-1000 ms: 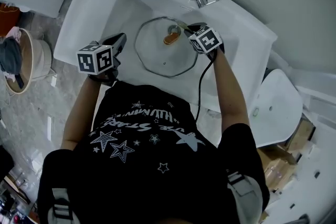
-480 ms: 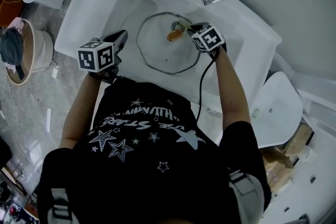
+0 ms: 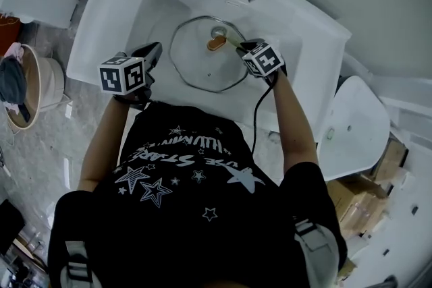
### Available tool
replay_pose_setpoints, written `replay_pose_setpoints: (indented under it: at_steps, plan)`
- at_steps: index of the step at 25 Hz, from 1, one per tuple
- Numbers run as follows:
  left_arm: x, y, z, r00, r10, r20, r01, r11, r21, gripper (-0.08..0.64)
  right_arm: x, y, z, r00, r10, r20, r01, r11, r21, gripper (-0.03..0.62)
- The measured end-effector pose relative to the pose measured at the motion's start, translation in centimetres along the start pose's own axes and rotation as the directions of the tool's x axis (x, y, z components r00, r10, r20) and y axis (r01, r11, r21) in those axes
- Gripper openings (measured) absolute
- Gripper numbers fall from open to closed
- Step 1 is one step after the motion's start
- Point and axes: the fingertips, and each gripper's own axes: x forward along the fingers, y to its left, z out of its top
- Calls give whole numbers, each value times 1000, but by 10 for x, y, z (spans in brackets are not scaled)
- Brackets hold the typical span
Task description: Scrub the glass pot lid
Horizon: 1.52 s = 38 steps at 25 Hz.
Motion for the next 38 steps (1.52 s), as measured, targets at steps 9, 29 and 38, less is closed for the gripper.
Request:
replay_pose_setpoints:
  at_steps: [9, 29, 38]
  plan:
    - [9, -13, 1, 996, -82, -45, 84, 995, 46, 9, -18, 33, -15, 999, -46, 14, 45, 997, 68, 71]
    - [8, -13, -9, 971, -203, -125, 214, 973, 84, 9, -27, 132, 13, 999, -27, 34, 20, 981, 193, 78]
    - [9, -7, -6, 953, -255, -161, 272, 958, 96, 9, -20, 165, 38, 997, 22, 73, -42, 958, 285, 80]
